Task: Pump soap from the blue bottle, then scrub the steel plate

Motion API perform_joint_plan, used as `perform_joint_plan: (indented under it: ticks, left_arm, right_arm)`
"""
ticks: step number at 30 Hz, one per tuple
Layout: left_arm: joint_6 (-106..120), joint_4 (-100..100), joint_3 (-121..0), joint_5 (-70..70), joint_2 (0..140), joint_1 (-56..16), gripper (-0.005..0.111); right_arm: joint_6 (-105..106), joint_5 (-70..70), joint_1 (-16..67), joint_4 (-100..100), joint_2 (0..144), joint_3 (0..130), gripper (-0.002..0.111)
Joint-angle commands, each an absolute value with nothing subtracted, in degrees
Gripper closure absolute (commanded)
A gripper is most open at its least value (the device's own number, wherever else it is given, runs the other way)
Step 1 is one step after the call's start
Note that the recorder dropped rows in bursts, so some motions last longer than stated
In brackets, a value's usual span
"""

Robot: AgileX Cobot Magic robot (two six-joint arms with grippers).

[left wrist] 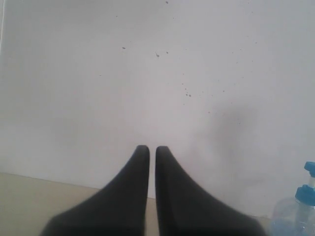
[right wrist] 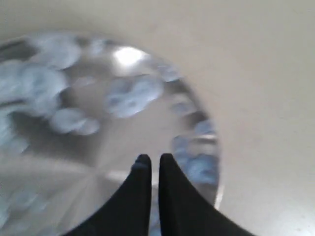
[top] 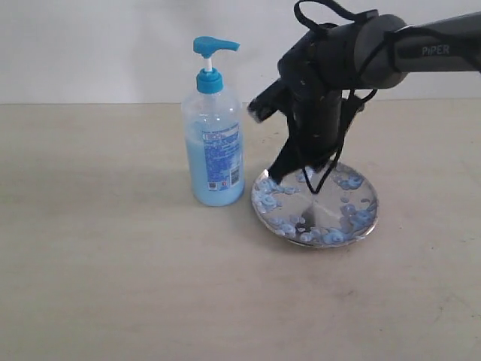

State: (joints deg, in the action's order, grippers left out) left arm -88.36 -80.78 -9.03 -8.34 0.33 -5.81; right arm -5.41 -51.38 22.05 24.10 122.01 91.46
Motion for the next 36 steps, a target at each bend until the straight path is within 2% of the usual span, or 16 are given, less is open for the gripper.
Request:
perform_joint_plan:
  ticks: [1,4,7,9,10,12,15,17,20,22,26,30,31,33,36]
  left_arm:
    - [-88.95,-80.81,-9.31,-8.46,0.39,-5.74,0.103]
    - [-88.95,-80.81,-9.31,-8.46,0.39,-5.74,0.103]
    - [-88.95,-80.81,-9.31,-8.46,0.39,-5.74,0.103]
    - [-88.95,-80.81,-9.31,-8.46,0.39,-5.74,0.103]
    - [-88.95,-80.81,-9.31,-8.46,0.39,-5.74,0.103]
    - [-88.95,-80.81,-9.31,-8.46,0.39,-5.74,0.103]
    - [-88.95,-80.81,-9.31,-8.30,0.38,-5.74,0.103]
    - [-88.95,-80.81,-9.31,-7.33,0.38,-5.74,0.103]
    - [-88.95,-80.81,-9.31,-6.92,0.38,-5.74,0.103]
    - [-88.95,-80.81,-9.31,-7.11,0.38,-5.74,0.103]
    - [-88.95,-80.81,-9.31,-7.11,0.38,-5.74,0.103]
    - [-88.95,-80.81,-9.31,-7.11,0.38,-5.74,0.103]
    - [-88.95,-80.81,-9.31,-7.11,0.38,-5.74,0.103]
    - [-88.95,-80.81,-9.31,-7.11,0.38,-5.74,0.103]
    - [-88.95,-80.81,-9.31,-7.11,0.38,-5.74,0.103]
  right_arm:
    - [27.14,-69.96,22.41,13.97,121.70,87.87,0.108]
    - [25.47,-66.59,20.33,29.45,121.91,86.56,0.108]
    - [-2.32,-49.88,19.84,39.33,121.90,88.07,0.108]
    - [-19.76,-45.12,20.94,32.63,121.77,89.79,0.108]
    - [-16.29,-46.98,21.44,28.88,121.77,90.01,0.109]
    - [5.33,-55.48,22.16,22.74,121.77,89.57,0.109]
    - [14.26,-62.01,21.37,27.11,121.87,88.40,0.108]
    - [3.17,-59.32,20.47,35.03,121.87,88.98,0.108]
    - [-25.22,-60.88,20.26,41.25,118.98,91.03,0.108]
    - [-27.28,-57.02,20.26,40.62,111.82,87.97,0.108]
    - [-38.56,-35.71,19.00,42.35,88.00,71.07,0.108]
    - [-44.40,0.96,14.32,53.07,63.68,44.61,0.108]
    - [-44.54,13.10,13.29,53.65,52.89,32.41,0.108]
    - [-44.66,17.17,13.23,52.16,41.05,18.34,0.108]
    - [-44.65,19.11,13.23,48.78,28.91,11.34,0.108]
